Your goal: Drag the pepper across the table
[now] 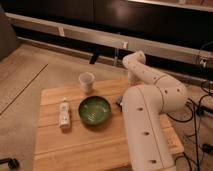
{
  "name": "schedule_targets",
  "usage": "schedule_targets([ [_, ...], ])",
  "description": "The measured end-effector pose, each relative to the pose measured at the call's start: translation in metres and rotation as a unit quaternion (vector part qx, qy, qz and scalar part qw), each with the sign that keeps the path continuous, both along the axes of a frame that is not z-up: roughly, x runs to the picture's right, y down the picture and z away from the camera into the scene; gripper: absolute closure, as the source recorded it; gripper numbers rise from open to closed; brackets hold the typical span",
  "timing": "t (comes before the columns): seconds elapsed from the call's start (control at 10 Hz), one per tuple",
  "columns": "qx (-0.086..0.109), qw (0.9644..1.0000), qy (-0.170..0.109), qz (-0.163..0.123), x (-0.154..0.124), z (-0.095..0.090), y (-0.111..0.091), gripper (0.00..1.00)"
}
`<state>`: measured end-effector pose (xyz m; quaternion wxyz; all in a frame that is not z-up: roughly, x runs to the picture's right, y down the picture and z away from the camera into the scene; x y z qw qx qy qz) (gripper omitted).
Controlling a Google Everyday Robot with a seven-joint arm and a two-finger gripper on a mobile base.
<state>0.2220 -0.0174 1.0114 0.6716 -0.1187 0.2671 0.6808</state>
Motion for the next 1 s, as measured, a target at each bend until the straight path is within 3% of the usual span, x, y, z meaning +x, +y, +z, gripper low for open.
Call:
schedule_targets([
  [0.7, 0.000, 1.0000, -0.001, -0.001, -0.0025, 0.0004, -0.0005, 0.25],
  [0.8, 0.000, 1.0000, -0.001, -0.001, -0.0025, 0.0004, -0.0004, 0.20],
  [1.0, 0.000, 1.0000, -0.001, -0.001, -0.0025, 0.0004, -0.0004, 0.20],
])
